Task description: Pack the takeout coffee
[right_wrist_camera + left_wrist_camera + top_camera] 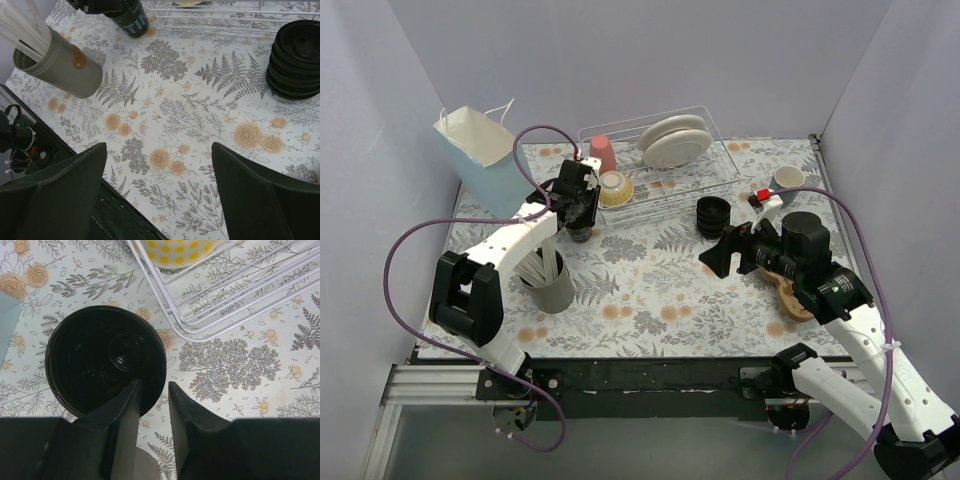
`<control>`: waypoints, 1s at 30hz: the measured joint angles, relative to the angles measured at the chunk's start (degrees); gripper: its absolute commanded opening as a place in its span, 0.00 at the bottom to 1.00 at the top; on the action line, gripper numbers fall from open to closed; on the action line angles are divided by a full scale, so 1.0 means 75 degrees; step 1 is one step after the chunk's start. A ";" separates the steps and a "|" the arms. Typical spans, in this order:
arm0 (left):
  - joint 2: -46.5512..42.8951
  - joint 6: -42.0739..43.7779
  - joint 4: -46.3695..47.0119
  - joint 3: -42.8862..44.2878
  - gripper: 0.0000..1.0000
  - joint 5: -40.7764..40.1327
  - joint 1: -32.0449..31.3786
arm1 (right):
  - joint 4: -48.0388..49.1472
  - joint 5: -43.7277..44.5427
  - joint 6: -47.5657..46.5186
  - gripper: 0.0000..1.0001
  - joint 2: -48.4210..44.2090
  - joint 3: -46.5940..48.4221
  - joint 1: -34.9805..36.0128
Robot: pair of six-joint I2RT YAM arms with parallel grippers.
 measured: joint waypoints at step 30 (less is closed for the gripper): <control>0.0000 0.0067 0.0000 0.0070 0.09 0.0003 0.0000 | 0.0000 -0.0175 0.0029 0.91 0.0210 0.0000 0.0000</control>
